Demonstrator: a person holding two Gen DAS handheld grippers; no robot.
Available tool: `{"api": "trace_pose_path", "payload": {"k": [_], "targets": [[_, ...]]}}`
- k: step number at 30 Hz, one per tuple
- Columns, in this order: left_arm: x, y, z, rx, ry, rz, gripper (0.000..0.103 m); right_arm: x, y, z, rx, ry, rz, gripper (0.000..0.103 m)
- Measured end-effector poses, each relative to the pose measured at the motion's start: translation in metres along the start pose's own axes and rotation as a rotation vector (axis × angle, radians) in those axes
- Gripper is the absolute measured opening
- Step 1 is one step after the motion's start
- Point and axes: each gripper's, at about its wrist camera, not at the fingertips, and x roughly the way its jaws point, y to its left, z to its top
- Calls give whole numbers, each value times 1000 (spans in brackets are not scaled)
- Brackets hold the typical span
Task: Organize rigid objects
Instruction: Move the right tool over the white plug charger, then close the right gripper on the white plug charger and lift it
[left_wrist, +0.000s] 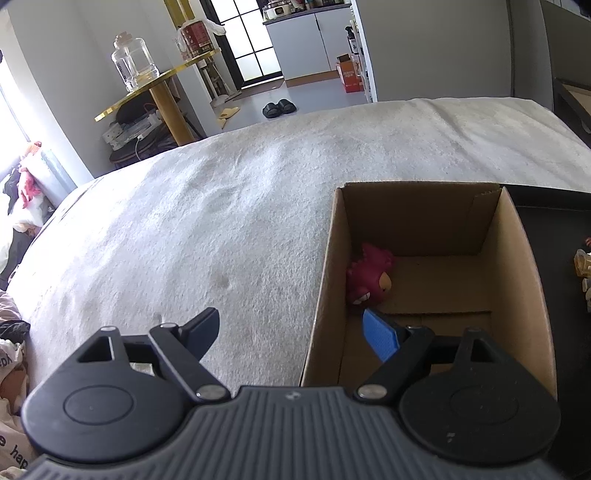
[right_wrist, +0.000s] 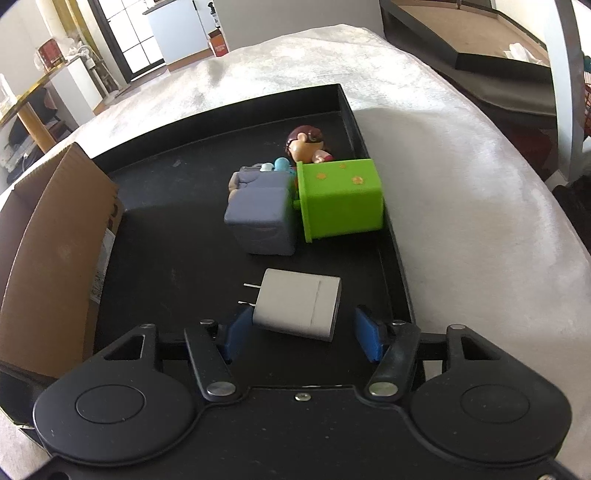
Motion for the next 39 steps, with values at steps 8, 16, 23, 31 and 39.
{"api": "trace_pose_path", "payload": {"k": [8,16,23,31,39], "targets": [[0,3,0,-8,0,-4,84,3,10,0,-5,-9,-1,76],[5,9,-1,-20,1,-17,84,15,23,3,1,-24,-66,79],[6,12,-3,-27,1,-37,84,18,33,7,-39,-34,-106,60],[4,13,-6,-36,-4,-64,84,-3,44,15,-74,-61,-30,60],[1,16,-7,-52,-29,-86,83,-22,61,27,-101,-116,36,60]]}}
